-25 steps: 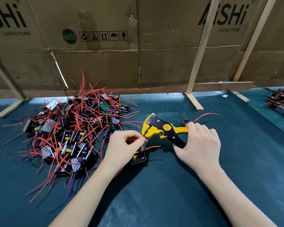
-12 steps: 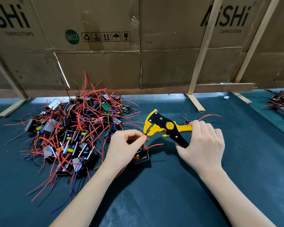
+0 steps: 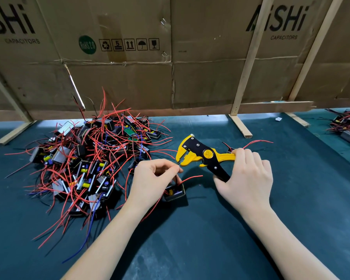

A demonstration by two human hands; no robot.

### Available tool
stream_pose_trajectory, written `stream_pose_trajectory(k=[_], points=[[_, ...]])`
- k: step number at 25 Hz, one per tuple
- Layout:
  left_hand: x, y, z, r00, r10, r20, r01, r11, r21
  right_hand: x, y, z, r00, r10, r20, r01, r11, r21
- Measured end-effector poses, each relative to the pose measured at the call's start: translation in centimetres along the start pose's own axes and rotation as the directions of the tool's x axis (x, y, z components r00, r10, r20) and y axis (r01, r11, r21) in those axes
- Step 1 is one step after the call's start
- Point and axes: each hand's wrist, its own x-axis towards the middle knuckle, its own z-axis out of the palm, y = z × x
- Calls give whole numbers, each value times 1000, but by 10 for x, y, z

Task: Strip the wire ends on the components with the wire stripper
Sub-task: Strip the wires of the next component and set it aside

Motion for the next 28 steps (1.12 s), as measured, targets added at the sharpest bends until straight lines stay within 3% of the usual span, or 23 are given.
stream_pose_trajectory(k=[5,18,23,28], points=[[-2,1,0,996,81,-41,-80,997,17,-2,-2,1,995,50,87,-51,999,10],[1,-4,0,999,-25,34,24,999,31,-1,-2,-1,997,9,70,-8,1000,-22],[3,-5,-2,995,-65,81,73,993,-91,1,-3,-4,1000,-4,23,5,1000,-30],[5,-5,-3,991,-80,103,91,991,-103,2,-1,-3,999,-38,4,39,999,-26]])
